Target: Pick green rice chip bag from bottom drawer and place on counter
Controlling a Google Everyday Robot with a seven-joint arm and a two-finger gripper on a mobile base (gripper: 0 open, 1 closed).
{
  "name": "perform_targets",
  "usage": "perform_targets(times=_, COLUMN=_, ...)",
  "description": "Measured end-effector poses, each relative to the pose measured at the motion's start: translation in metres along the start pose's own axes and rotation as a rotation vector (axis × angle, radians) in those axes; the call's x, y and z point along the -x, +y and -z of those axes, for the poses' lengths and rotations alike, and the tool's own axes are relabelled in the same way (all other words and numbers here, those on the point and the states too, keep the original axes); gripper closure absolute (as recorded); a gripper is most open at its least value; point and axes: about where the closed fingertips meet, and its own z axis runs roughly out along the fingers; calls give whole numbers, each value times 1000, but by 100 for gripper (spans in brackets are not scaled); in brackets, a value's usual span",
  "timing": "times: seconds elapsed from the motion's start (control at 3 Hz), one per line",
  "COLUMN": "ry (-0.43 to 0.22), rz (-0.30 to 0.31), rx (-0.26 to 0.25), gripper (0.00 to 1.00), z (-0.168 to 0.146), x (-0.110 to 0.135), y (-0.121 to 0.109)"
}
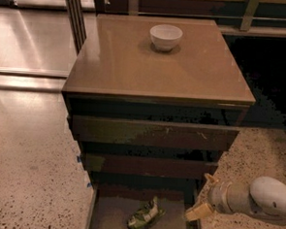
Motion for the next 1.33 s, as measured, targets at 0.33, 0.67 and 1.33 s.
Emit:
perform_targets(times=0.33, ry=-21, rz=-64, rx=58, gripper=0, z=-38, x=-28, y=9)
perform_targets(times=0.67, ry=-21, rz=-65, rx=61, gripper=0, z=-39, x=-29, y=10)
perform_targets(times=1.33, ry=-100, rz=-215, rx=42, gripper=0, z=-94, x=-88, y=-11)
